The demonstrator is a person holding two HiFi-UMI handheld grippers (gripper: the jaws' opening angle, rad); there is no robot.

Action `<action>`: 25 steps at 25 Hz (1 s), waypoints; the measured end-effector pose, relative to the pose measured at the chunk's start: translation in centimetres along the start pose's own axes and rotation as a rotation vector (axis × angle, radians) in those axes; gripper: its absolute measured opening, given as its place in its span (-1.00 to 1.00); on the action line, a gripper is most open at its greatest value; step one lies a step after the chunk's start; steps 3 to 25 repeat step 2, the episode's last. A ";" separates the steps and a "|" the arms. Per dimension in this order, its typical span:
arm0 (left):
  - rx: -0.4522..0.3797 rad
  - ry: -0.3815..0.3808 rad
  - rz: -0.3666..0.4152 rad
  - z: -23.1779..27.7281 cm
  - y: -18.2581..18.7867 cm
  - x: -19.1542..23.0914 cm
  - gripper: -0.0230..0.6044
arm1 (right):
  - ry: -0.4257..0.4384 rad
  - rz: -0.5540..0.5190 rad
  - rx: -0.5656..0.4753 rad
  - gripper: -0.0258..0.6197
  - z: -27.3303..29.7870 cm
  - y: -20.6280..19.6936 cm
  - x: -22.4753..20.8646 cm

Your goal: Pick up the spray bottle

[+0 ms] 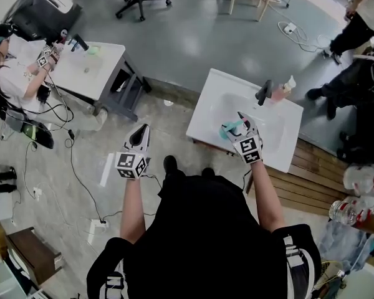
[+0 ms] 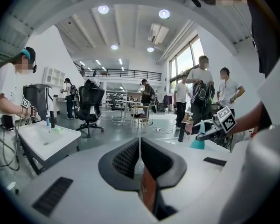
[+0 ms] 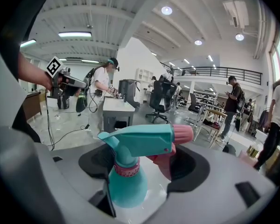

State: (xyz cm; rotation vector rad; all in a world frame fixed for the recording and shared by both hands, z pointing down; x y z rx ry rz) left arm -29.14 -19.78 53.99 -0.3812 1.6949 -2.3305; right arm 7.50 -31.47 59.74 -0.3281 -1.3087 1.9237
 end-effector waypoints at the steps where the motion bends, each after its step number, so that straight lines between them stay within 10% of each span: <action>1: -0.001 0.000 0.001 0.0 0.1 0.0 -0.82 | -0.001 0.000 -0.001 0.16 0.0 0.0 0.0; 25: -0.002 0.000 0.002 0.0 0.1 0.0 -0.82 | -0.001 0.001 -0.001 0.16 0.0 0.0 0.0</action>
Point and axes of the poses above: the fingertips, and each gripper's own axes: z forward along the fingers, x to its left, y out of its top, the point moved 8 cm from there along -z, backward along the fingers, and after that the axes turned 5 degrees about -y, right-handed, at the moved point
